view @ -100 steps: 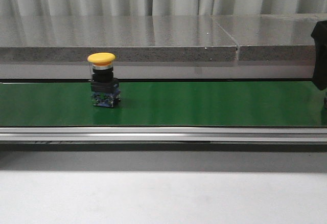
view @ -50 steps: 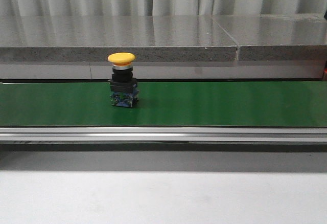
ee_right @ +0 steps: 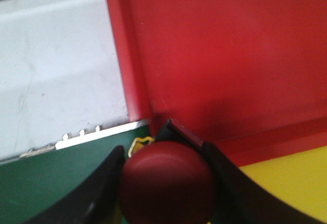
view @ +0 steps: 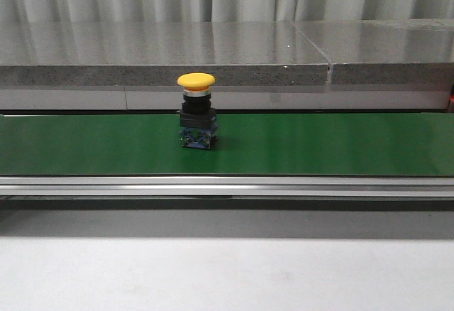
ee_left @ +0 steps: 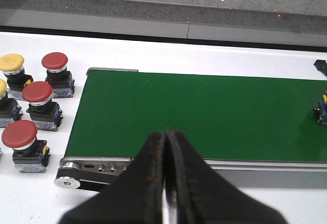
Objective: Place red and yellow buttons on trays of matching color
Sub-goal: 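Grasp the red button with the right gripper and carry it into the red tray, then release the red button in the red tray, move right gripper to yellow button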
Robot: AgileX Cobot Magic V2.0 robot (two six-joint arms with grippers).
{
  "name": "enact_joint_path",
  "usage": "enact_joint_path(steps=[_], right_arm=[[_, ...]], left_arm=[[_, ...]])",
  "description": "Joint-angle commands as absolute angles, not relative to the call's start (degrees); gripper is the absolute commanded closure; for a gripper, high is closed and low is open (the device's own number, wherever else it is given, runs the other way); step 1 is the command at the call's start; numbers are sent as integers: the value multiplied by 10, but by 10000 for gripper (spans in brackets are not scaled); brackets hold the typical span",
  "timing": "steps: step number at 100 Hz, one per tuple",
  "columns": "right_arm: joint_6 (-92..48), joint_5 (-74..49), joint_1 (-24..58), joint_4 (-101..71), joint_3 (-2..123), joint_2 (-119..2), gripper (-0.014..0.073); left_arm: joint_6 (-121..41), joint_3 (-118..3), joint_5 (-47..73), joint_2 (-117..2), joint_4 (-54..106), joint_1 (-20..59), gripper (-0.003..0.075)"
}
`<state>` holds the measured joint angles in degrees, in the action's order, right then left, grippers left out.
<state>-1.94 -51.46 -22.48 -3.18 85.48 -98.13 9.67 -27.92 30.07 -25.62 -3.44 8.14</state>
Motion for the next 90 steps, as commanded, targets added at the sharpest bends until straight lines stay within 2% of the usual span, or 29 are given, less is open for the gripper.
enact_joint_path(steps=[1,31,90], right_arm=[[-28,-490,-248,-58,897,-995,490],[-104,-471,-283,-178,929,-1098,490],[-104,-406,-284,-146,928,-1123,490]], left_arm=[[100,-295,261,-258,-31,87,739],[100,-295,261,-258,-31,87,739],[100,-295,261,-258,-31,87,739]])
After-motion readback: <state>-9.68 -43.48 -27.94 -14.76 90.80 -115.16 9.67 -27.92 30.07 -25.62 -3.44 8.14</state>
